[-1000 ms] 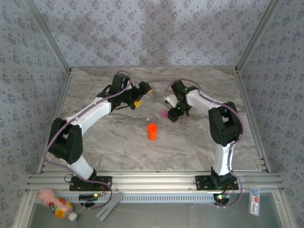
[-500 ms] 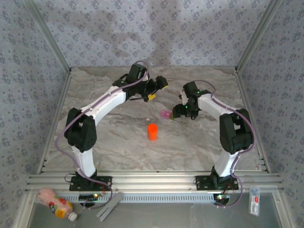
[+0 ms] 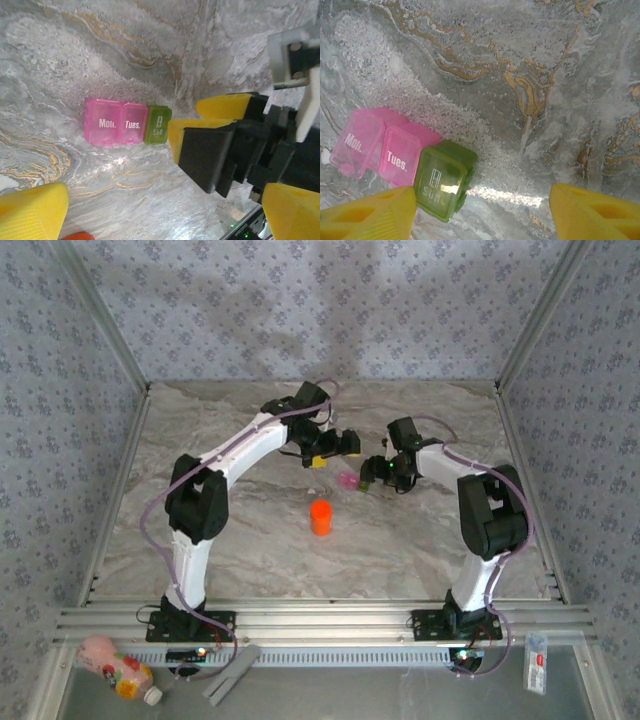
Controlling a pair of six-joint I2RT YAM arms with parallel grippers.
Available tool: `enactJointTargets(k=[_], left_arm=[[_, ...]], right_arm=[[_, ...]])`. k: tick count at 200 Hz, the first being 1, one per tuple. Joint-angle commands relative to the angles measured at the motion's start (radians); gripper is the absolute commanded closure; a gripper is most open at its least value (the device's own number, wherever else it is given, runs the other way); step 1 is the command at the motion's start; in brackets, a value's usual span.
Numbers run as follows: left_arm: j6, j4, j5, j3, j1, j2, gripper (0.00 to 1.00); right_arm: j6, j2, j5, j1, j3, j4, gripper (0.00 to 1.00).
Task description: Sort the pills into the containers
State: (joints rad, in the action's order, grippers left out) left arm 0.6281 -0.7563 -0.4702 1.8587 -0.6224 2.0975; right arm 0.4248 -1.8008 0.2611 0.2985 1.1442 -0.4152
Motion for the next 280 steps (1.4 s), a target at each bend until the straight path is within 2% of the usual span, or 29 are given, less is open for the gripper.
enactJointTargets(k=[1,108,173,280], left_arm=[[-0.039,-0.040,-0.054,0.041,-0.003,0.032,0.00],[-0.020,-0.002,-0.120,0.049,0.008,0.129,0.01],[0.078,0.121,-0.164,-0.008,0.010,0.154,0.00],[0.123,0.186,-0.189,-0.030,0.008,0.170,0.00]], right_arm=[[0.041,-0.024,0.018,-0.011,-0.013,0.029,0.28],[0.038,-0.065,0.010,-0.015,-0.023,0.041,0.29],[0.038,-0.077,0.006,-0.013,-0.026,0.044,0.29],[0.035,-0.083,0.005,-0.004,-0.028,0.047,0.30]])
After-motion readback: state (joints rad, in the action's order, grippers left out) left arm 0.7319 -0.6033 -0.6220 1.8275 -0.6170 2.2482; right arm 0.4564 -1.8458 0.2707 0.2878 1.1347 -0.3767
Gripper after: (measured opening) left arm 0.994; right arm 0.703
